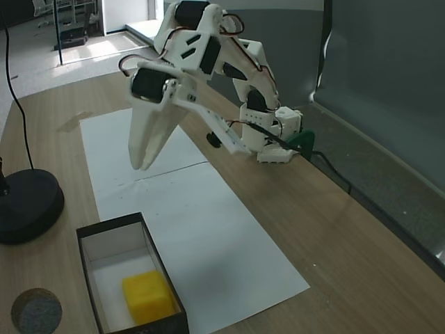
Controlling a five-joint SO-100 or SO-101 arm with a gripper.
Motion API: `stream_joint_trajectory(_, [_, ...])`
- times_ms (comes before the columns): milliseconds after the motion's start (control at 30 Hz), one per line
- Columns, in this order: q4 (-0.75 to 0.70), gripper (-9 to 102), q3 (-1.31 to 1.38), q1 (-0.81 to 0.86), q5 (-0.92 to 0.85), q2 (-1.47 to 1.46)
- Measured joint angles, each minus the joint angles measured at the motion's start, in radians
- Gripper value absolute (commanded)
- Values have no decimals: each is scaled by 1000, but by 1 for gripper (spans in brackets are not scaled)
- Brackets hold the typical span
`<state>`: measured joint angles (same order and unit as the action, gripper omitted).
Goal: Grab a yellow square and put it in the box.
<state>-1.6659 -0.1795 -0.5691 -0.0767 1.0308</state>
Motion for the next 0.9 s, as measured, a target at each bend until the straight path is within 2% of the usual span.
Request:
stream_joint_trajectory(67, [-63,0,97,21,0,58])
stream_joint_trajectory(167, [-72,0,152,92,0,206])
stream_joint_trajectory(367, [-75,0,86,301,0,621])
stream_joint_trajectory(533, [-75,0,-212,454,0,1035])
stream_joint_trajectory(733, [-74,0,-718,491,-6,1545])
stream_joint_trajectory(900, [51,0,-1121,495,-6,1927])
